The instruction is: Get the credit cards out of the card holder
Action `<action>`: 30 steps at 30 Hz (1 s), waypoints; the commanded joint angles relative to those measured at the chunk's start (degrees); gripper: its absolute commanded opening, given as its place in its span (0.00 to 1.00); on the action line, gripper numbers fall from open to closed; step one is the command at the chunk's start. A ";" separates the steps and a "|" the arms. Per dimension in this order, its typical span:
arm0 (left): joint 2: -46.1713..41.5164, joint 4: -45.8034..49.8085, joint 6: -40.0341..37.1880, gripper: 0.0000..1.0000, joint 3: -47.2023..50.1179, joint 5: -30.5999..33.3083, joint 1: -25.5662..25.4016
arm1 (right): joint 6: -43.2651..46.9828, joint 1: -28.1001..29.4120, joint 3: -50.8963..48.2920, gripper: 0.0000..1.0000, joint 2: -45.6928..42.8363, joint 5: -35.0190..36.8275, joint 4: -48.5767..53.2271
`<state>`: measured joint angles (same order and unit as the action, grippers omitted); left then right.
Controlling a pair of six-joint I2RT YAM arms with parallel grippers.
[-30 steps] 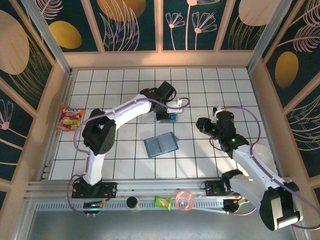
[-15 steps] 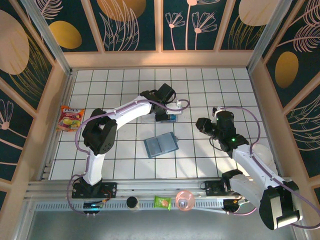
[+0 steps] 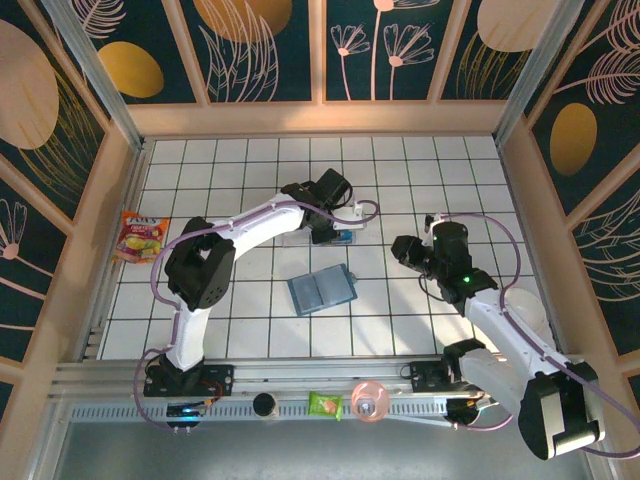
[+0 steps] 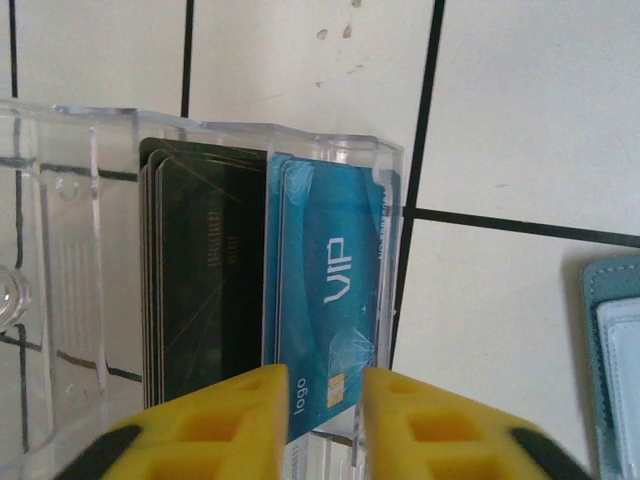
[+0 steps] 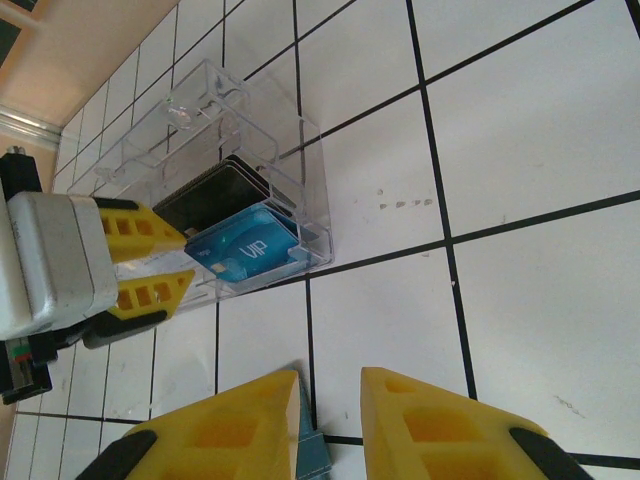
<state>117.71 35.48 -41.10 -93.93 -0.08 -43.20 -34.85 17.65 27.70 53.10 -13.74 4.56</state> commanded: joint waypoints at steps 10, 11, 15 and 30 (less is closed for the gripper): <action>-5.43 -6.81 7.85 0.29 -2.51 1.44 0.18 | 1.67 0.67 0.16 0.34 1.05 -5.51 -1.57; -6.90 -8.48 9.38 0.30 -2.06 1.41 0.39 | 1.88 1.47 0.20 0.36 1.56 -5.91 -2.04; -15.95 -19.70 22.87 0.40 3.33 -4.53 3.35 | 2.89 8.52 1.39 0.42 4.73 -3.23 -3.01; -56.72 -51.50 75.81 0.99 61.00 -0.28 9.07 | 11.54 37.21 17.75 0.45 29.03 8.58 1.66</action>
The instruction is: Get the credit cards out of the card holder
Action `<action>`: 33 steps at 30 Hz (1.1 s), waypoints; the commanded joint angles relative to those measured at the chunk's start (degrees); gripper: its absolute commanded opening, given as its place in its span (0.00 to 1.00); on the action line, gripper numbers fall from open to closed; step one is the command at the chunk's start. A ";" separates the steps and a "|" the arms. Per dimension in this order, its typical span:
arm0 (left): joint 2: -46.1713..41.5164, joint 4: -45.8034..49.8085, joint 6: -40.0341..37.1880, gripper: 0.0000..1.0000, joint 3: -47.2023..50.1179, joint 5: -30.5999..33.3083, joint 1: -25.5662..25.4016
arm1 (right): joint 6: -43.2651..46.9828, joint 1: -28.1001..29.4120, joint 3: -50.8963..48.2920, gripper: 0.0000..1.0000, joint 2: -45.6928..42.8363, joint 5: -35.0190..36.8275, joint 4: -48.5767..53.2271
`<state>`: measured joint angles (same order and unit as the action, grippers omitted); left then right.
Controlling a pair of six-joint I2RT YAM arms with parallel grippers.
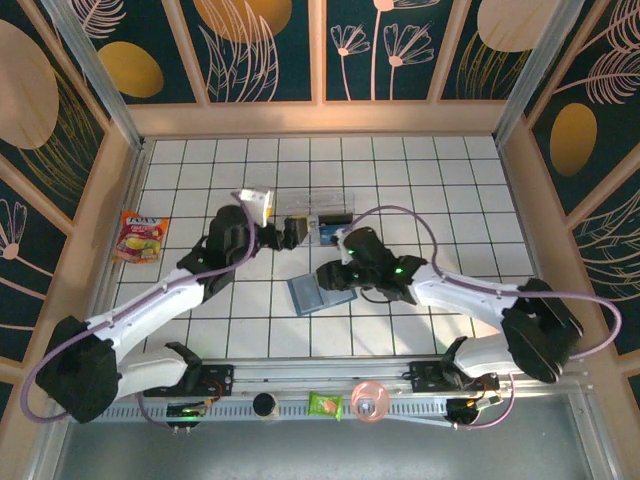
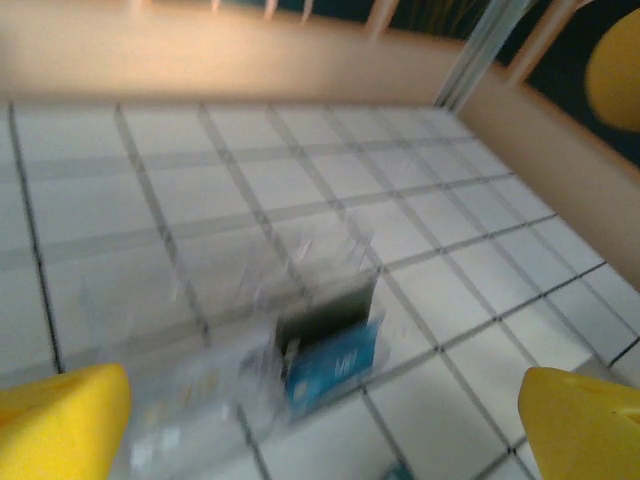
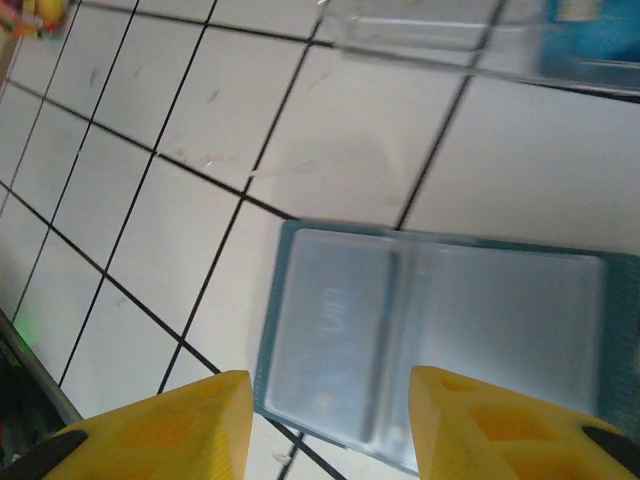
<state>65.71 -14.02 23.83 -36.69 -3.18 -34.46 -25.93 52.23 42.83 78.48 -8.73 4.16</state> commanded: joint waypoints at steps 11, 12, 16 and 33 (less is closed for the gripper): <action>-16.04 7.72 17.25 0.92 14.32 8.00 0.68 | 3.85 12.03 12.46 0.37 18.35 14.48 9.17; -16.51 8.08 17.22 0.92 14.66 8.09 0.63 | 4.11 12.52 13.09 0.37 19.18 15.65 9.91; -17.70 8.49 17.06 0.92 15.07 7.92 0.63 | 4.46 14.15 15.29 0.37 21.73 19.79 12.73; -12.08 5.80 14.89 0.72 14.02 -0.69 0.68 | 1.05 12.51 11.65 0.01 20.46 18.48 6.63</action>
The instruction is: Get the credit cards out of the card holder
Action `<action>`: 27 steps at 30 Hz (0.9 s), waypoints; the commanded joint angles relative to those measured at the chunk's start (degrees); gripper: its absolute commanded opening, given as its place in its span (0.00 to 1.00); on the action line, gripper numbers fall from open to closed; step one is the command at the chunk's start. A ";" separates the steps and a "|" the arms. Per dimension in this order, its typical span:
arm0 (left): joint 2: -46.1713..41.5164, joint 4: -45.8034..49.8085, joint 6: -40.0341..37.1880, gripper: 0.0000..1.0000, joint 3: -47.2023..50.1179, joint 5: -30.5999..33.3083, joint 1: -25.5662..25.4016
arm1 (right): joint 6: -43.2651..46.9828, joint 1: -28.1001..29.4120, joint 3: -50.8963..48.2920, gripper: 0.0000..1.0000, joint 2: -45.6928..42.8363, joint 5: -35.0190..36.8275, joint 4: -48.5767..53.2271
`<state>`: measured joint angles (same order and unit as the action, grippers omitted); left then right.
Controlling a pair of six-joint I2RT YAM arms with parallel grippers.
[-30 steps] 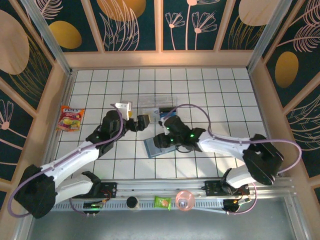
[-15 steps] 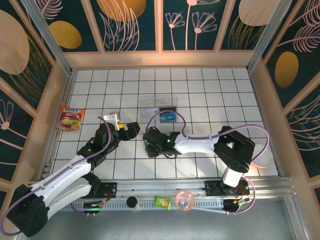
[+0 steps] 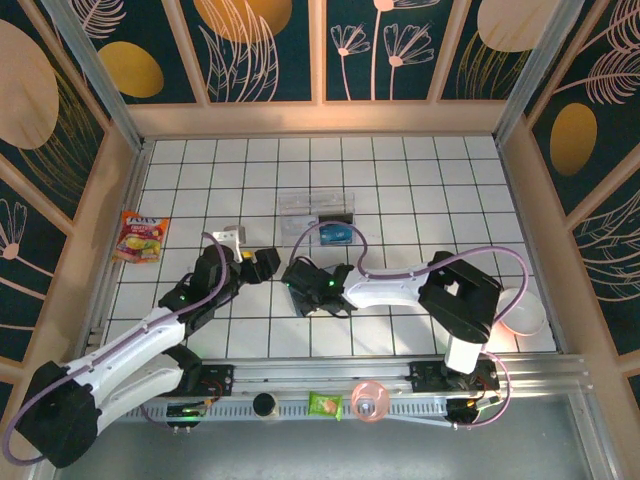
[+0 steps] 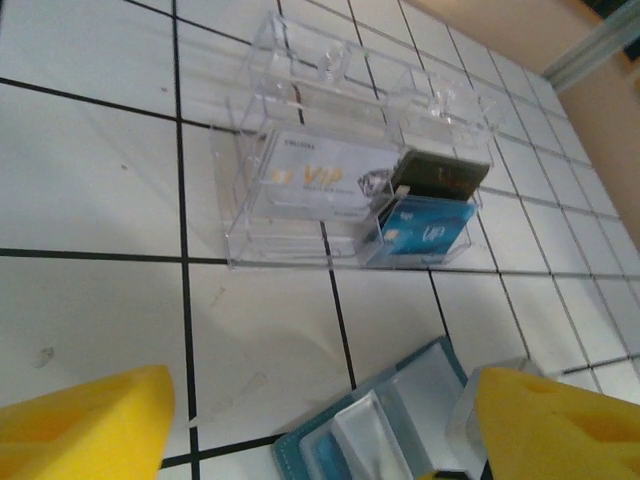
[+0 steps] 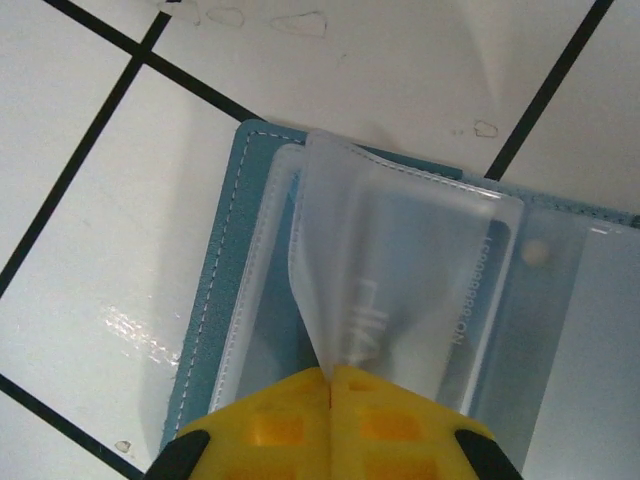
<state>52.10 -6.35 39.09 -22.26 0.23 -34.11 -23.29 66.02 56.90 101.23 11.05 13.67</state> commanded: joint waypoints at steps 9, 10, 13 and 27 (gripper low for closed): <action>10.50 -6.55 1.38 0.23 -0.08 -13.49 -1.29 | -5.32 -4.60 -9.84 0.00 -8.92 -8.40 -15.88; 11.48 -6.94 1.58 0.20 -0.15 -13.59 -2.06 | -5.89 -4.86 -10.28 0.00 -9.35 -8.89 -16.71; 15.60 -7.45 1.36 0.14 -1.39 -13.70 -5.03 | -7.17 -5.26 -11.53 0.00 -10.32 -9.82 -18.91; 29.35 -7.36 0.10 0.10 -9.20 -16.58 -9.41 | -11.44 -6.19 -20.09 0.40 -26.83 -0.25 -18.00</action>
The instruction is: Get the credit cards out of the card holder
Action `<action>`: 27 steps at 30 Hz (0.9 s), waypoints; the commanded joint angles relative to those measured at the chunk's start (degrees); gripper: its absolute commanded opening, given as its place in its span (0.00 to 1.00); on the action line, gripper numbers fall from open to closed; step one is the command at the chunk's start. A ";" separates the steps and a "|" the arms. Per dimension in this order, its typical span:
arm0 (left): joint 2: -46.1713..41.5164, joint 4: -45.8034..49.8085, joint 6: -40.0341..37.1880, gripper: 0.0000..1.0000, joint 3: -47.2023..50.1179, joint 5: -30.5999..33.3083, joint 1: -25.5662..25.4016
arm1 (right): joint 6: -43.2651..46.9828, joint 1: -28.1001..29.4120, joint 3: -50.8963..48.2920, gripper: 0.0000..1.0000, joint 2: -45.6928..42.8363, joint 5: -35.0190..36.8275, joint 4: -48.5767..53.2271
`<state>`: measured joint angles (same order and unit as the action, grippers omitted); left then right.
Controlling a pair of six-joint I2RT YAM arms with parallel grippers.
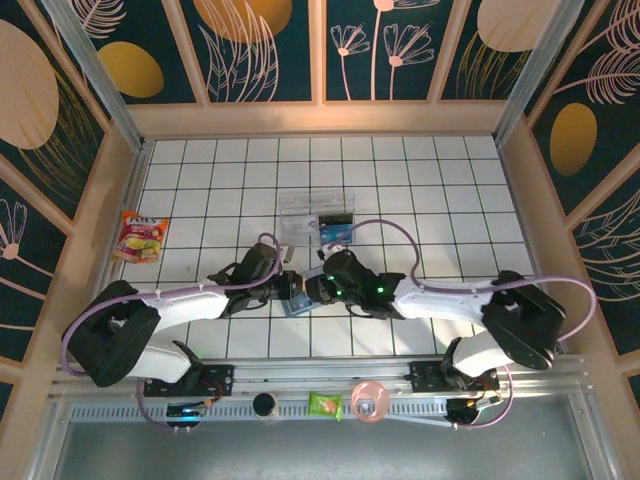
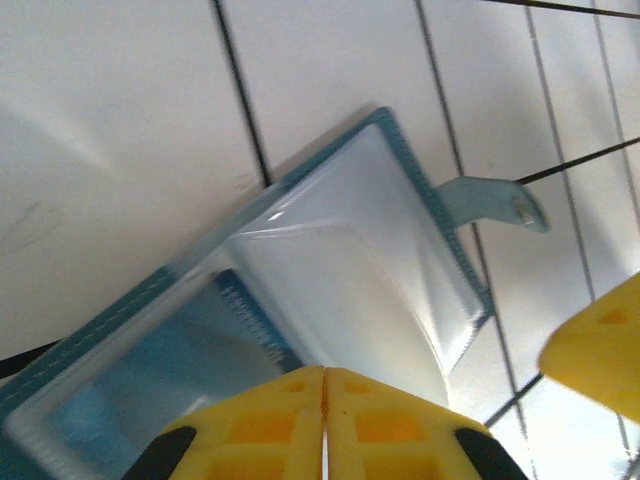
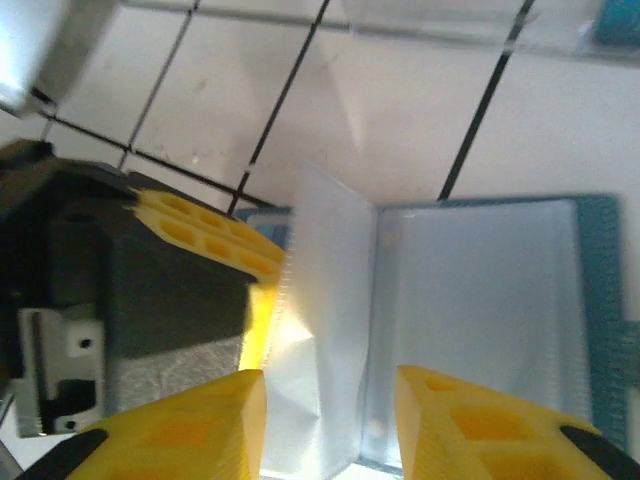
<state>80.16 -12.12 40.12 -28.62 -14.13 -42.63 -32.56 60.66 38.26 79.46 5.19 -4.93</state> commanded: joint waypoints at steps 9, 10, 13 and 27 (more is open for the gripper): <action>16.41 -1.29 -2.01 0.08 -11.32 -8.12 -7.43 | -5.41 -3.93 -5.97 0.31 -15.90 8.31 6.93; 17.56 -1.33 -2.02 0.07 -11.86 -8.76 -7.55 | -5.58 -4.14 -6.17 0.30 -16.33 7.88 7.26; 16.96 -2.04 -1.70 0.06 -12.69 -8.46 -7.55 | -5.53 -4.58 -5.96 0.30 -16.96 7.11 8.37; -11.07 1.75 5.38 0.23 0.69 3.20 1.09 | 2.20 -8.11 0.64 0.22 -2.71 -13.29 2.17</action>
<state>70.83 -14.24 44.10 -30.96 -13.67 -42.70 -33.19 52.75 36.27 72.99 -1.72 -1.02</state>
